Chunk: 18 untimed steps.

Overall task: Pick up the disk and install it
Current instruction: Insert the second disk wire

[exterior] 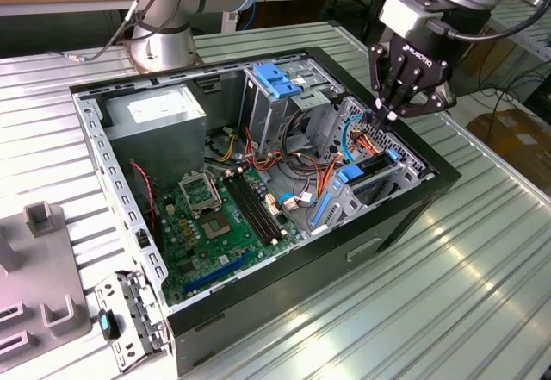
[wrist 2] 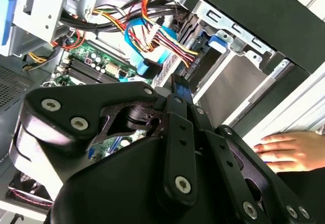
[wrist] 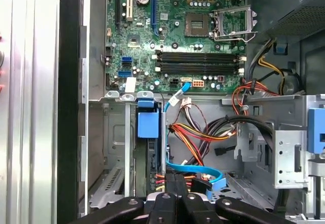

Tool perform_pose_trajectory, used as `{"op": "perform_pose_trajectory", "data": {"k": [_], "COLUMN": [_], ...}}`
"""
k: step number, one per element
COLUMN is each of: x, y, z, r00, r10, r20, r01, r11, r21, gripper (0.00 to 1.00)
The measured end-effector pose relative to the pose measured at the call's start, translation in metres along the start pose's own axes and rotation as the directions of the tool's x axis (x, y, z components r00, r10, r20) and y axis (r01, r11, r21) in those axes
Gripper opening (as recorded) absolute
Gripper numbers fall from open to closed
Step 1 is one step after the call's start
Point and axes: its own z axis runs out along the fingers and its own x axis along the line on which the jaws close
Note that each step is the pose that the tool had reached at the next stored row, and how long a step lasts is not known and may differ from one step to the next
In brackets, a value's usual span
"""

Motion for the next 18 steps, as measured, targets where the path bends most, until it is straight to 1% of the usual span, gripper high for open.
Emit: {"op": "perform_pose_trajectory", "data": {"k": [2,5,6,7,9,10,15,17,18], "x": [-0.004,-0.0105,-0.0122,-0.0159,-0.0203,-0.0237,-0.0239,-0.024,-0.024], "y": [0.0,0.0,0.0,0.0,-0.0001,-0.0002,-0.0002,-0.0002,-0.0002], "z": [-0.0022,-0.0039,-0.0041,-0.0043,-0.0047,-0.0049,-0.004,-0.0034,-0.0031], "r00": [1.0,1.0,1.0,1.0,1.0,1.0,1.0,1.0,1.0], "r10": [0.0,0.0,0.0,0.0,0.0,-0.001,-0.001,-0.001,-0.001], "r20": [0.0001,0.0,0.0,0.0001,0.0002,0.0002,-0.0003,-0.0013,-0.0019], "r01": [0.0,0.0,0.0,0.0,0.0,0.001,0.001,0.001,0.001], "r11": [1.0,1.0,1.0,1.0,1.0,1.0,1.0,1.0,1.0], "r21": [0.0,-0.0008,-0.002,-0.0047,-0.0069,-0.0084,-0.0087,-0.0087,-0.0087], "gripper": [0.11,0.11,0.11,0.11,0.11,0.11,0.11,0.11,0.16]}}
